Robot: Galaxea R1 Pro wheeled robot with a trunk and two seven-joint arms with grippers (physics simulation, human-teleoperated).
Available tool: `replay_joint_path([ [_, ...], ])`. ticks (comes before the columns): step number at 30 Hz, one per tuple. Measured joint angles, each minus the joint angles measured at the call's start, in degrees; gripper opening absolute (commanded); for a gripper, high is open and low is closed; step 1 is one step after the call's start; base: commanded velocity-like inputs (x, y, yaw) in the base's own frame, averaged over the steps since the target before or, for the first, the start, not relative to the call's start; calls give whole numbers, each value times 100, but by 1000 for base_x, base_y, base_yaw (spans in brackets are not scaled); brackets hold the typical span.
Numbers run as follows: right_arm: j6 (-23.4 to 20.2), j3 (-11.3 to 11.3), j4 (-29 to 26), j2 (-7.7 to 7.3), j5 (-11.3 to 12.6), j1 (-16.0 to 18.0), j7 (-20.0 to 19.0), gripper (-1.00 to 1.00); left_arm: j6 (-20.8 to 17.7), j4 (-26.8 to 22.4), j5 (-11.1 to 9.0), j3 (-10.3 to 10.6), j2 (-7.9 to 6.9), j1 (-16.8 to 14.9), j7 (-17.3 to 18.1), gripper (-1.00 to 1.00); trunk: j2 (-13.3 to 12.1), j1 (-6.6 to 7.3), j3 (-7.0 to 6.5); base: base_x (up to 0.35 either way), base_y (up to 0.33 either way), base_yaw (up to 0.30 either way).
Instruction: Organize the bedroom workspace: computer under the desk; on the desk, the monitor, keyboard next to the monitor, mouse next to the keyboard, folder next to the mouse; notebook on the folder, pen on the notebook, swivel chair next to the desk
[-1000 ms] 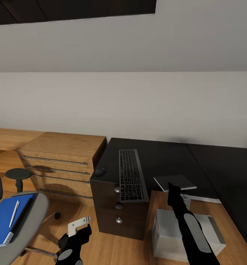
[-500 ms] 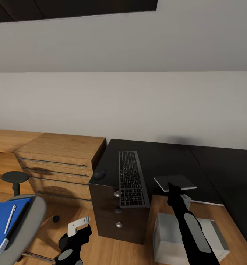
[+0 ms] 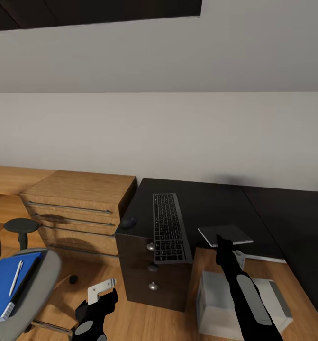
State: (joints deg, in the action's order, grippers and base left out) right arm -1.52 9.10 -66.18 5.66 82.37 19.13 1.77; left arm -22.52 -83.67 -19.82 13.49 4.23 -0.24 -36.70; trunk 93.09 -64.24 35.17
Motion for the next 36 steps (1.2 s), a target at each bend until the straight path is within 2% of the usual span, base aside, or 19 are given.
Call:
replay_joint_path([
  [16,0,1,-2,0,-1,0,0,-100,0,7,-1,-2,0,0,1,100,0,1,0,-11,0,0],
  [17,0,1,-2,0,-1,0,0,100,0,7,-1,-2,0,0,1,100,0,1,0,0,0,0],
  [36,2,1,-10,-7,9,0,-17,100,2,8,-1,-2,0,0,1,100,0,1,0,-4,0,0],
])
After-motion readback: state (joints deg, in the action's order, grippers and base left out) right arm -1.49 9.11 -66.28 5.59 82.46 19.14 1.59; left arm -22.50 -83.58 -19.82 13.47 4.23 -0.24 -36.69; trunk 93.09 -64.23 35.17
